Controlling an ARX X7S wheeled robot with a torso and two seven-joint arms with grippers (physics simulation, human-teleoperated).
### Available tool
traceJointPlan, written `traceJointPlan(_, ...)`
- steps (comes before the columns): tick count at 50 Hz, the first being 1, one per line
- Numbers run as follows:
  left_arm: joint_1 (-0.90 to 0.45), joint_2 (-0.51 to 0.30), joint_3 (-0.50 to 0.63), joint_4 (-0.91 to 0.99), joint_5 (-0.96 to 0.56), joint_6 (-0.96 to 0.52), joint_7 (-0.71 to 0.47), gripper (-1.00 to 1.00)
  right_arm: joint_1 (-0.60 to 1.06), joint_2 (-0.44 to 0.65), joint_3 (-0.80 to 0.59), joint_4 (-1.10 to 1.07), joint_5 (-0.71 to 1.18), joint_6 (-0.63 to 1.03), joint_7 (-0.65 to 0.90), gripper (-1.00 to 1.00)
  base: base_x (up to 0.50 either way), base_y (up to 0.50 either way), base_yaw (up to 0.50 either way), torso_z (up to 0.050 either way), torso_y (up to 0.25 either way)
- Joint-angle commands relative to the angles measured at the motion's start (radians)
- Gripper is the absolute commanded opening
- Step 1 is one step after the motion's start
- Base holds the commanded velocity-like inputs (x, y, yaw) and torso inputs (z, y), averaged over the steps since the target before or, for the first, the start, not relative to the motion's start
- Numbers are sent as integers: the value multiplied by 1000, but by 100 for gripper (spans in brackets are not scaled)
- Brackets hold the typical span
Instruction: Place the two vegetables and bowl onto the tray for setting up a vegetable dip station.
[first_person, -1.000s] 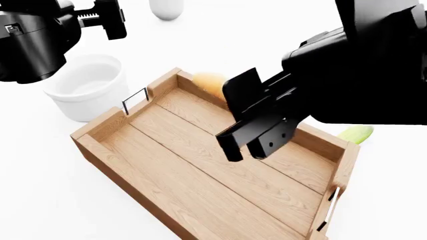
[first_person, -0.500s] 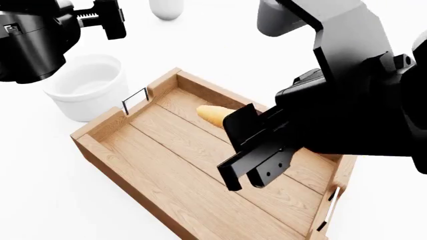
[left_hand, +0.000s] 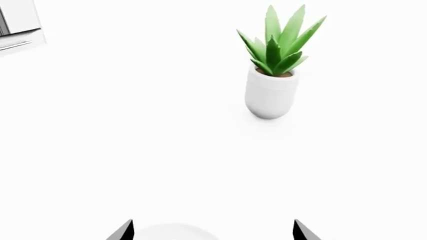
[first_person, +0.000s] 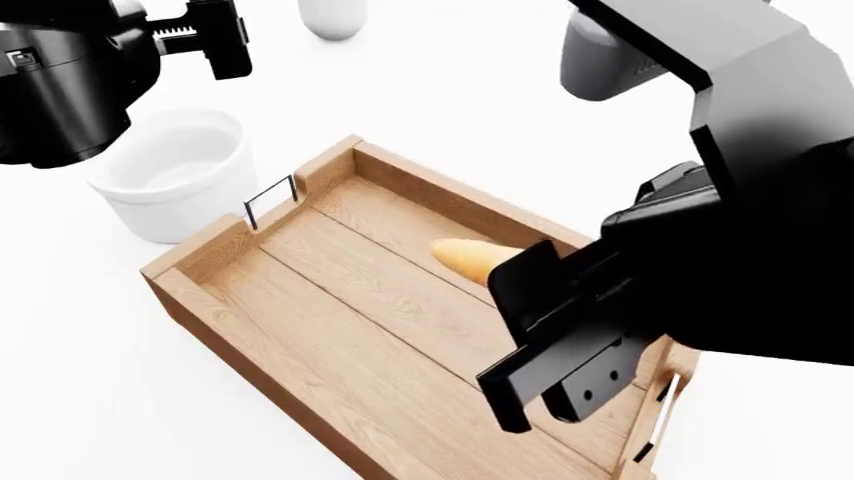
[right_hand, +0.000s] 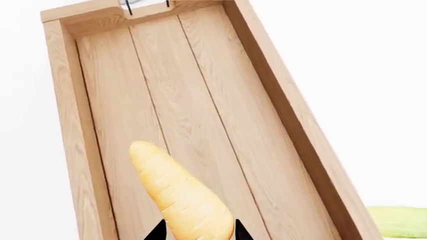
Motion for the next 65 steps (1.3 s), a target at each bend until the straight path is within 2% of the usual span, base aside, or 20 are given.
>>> traceJointPlan(1,-1,2,2,-3,1,0,1,100,30,42,-32,-54,42,-25,26,-100,0,0,0,0,0)
traceJointPlan(12,-1,3,3,-5,2,0,2,100,105,64,-108,-74,61,-32,-2,-100,0,0,0,0,0)
traceJointPlan(49,3,3,4,-3,2,3,1,100,111,86,-142,-102,63,-31,11,-100,0,0,0,0,0)
traceJointPlan(50,3,3,4,-2,1,2,-1,100,112,85,-143,-101,64,-30,11,100,0,0,0,0,0)
traceJointPlan(65,1,5,6,-6,3,2,1,100,123,75,-136,-59,67,4,28,100,0,0,0,0,0)
